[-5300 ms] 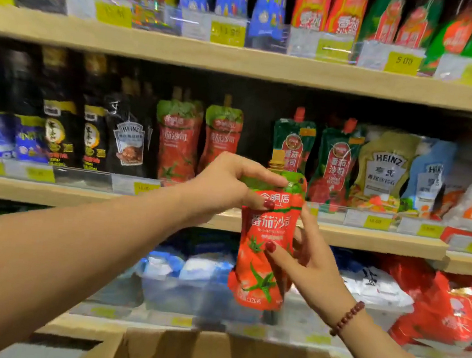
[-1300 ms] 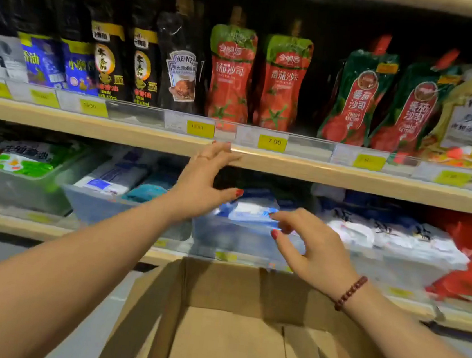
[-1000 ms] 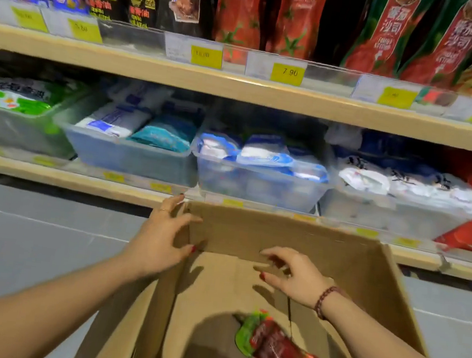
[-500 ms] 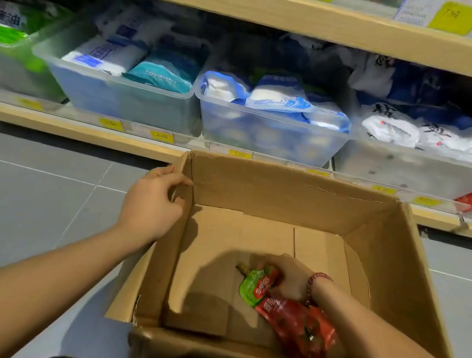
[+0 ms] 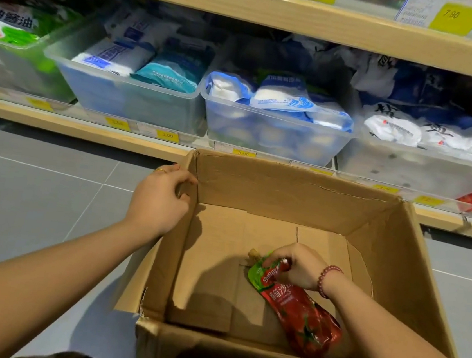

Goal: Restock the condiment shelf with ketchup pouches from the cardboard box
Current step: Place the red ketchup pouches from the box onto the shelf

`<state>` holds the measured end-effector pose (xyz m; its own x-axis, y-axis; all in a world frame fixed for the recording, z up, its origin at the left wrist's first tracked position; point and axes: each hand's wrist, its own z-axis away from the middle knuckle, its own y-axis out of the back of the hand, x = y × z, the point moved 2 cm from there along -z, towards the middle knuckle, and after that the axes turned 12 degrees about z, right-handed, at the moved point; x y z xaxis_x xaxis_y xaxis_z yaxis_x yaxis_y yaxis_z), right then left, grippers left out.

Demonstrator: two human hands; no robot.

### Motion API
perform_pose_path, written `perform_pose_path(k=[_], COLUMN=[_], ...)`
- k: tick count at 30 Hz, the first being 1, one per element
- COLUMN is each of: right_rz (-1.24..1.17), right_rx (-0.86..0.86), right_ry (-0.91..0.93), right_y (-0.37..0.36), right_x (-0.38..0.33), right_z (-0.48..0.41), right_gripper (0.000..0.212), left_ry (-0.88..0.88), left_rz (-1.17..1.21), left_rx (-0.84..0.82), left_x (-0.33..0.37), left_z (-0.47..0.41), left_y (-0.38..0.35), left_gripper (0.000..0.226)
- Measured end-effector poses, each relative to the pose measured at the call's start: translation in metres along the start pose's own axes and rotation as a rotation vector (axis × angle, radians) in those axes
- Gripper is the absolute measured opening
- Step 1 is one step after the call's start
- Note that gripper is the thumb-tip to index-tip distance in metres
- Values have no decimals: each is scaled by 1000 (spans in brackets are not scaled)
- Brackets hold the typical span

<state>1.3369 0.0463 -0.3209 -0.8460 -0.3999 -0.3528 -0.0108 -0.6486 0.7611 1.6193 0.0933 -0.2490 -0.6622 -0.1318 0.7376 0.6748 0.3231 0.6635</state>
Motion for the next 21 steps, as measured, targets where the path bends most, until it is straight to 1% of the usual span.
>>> perform_pose_path(k=[1,3,6,9,11,14,16,18,21], right_rz=[-32,-186,-338,-531,-621,-709,-715,-728,-795], right_rx=[25,73,191,343,475,643,743,841,924], right_ry=[-15,-32,2,49,118,250,334,419,507], right_y=[3,9,26,53,81,135,173,211,264], right_x=[0,0,-5,-19,-33,-60,-79,-96,-121], right_z=[1,4,15,25,34,47,58,70,84], right_gripper=[28,25,31,33,33,34,34,32,29], left_ry=[-3,-12,-15,6,-30,-196,-308,-394,-431], left_rz=[-6,-24,-64,-129,-137,6,157,333,613], left_rx=[-3,-8,-35,-92,-122,-189,-223,-234,-311], left_x=[0,1,2,4,12,45,79,117,162], left_z=[0,0,-1,-2,-6,-21,-31,-40,-50], left_y=[0,0,0,3,9,24,36,48,62], left_gripper=[31,30,29,28,28,30,39,53,83])
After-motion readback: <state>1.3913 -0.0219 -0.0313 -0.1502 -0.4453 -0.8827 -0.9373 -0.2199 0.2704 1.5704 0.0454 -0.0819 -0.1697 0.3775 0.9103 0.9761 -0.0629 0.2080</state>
